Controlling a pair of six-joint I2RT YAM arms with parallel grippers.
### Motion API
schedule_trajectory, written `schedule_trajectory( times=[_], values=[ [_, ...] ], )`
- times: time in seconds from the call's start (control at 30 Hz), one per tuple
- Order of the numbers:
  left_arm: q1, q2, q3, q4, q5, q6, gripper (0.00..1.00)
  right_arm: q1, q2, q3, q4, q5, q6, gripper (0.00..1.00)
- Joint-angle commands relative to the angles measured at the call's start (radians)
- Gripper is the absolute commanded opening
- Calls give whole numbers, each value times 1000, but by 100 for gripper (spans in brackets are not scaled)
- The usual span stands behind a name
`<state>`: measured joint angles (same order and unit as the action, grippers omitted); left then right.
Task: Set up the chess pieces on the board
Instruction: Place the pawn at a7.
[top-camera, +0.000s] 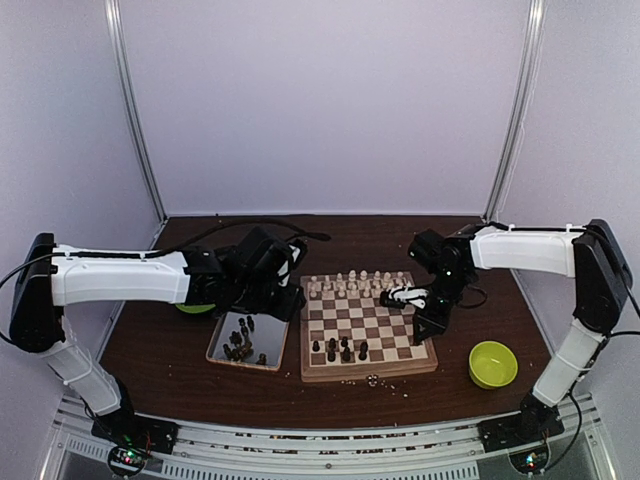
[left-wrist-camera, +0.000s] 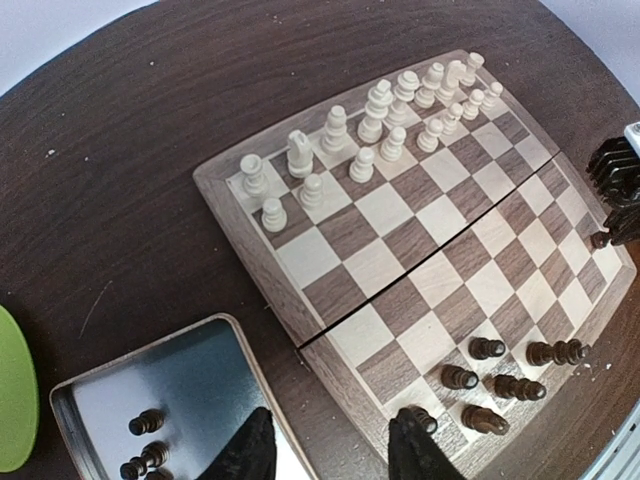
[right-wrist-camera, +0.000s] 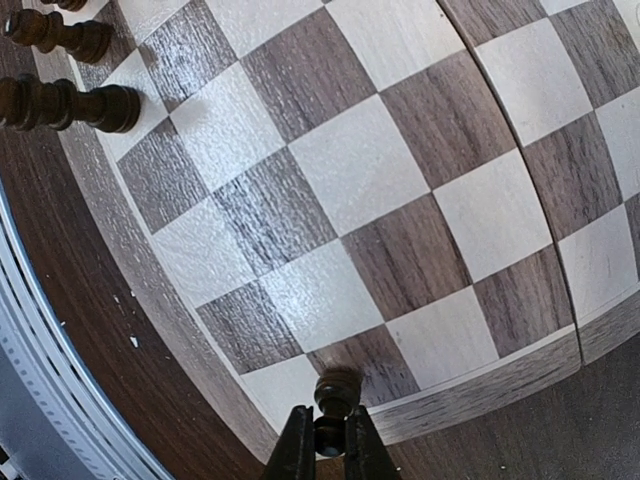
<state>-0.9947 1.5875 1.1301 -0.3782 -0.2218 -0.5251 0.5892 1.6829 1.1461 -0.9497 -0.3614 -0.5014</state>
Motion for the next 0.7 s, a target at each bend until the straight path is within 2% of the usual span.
schedule_trajectory(
  times=[0.0, 0.17, 0.5, 0.67],
  values=[
    [1, -15, -14, 20, 12, -16, 40, 1, 24, 41, -1, 35, 4, 0],
    [1, -11, -19, 27, 21, -19, 39, 1, 47, 54, -5, 35, 7, 3],
    [1, -23, -19, -1, 7, -24, 40, -1, 5, 88, -44, 18, 33, 35],
    [1, -64, -19, -94, -71, -62, 41, -11, -90, 140, -67, -50, 68, 41]
  ],
)
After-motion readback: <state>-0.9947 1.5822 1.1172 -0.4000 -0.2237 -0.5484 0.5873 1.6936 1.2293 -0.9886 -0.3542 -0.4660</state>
